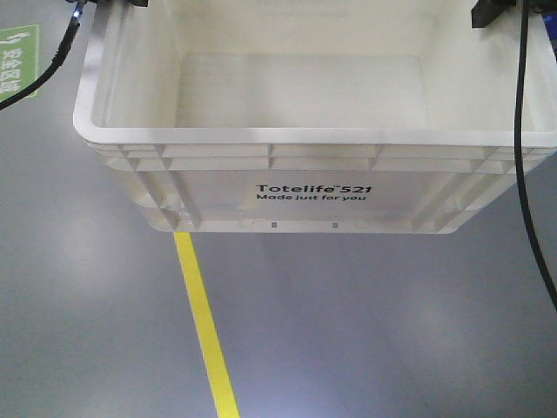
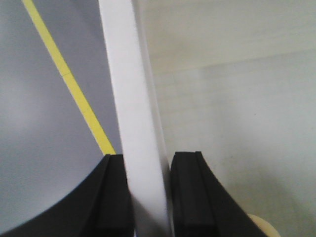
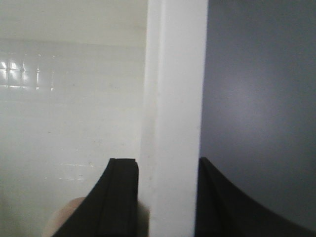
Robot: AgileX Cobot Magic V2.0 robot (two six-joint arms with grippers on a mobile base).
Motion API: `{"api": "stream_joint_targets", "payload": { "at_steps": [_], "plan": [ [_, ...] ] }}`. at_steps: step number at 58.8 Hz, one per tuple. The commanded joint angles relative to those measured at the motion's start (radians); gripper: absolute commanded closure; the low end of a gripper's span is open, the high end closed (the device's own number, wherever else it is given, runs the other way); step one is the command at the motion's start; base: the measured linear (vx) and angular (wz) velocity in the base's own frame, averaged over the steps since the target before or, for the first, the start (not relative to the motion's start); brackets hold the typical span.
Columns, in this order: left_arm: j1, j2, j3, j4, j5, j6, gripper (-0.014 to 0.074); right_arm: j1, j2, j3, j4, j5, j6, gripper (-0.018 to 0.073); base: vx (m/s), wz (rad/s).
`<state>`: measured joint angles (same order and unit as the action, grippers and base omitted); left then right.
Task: Place moving items into box and shelve
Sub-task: 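Hold the tote rims with both grippers while the base turns toward the shelf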
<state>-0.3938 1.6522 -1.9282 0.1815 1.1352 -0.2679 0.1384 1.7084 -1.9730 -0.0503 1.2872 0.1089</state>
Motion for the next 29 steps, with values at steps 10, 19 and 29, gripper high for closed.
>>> {"api": "stream_joint_targets", "payload": {
  "at_steps": [10,19,29],
  "plan": [
    [0.013,-0.060,-0.038,0.130,-0.080,0.004,0.0594,-0.020,-0.064,-0.041,-0.127,0.001,-0.013,0.0564,0.57,-0.49],
    [0.013,-0.060,-0.038,0.130,-0.080,0.004,0.0594,-0.020,-0.064,-0.041,-0.127,0.001,-0.013,0.0564,0.56,-0.55],
    [0.013,-0.060,-0.038,0.130,-0.080,0.004,0.0594,-0.020,-0.064,-0.041,-0.127,0.001,-0.013,0.0564,0.55,-0.62]
  ]
}}
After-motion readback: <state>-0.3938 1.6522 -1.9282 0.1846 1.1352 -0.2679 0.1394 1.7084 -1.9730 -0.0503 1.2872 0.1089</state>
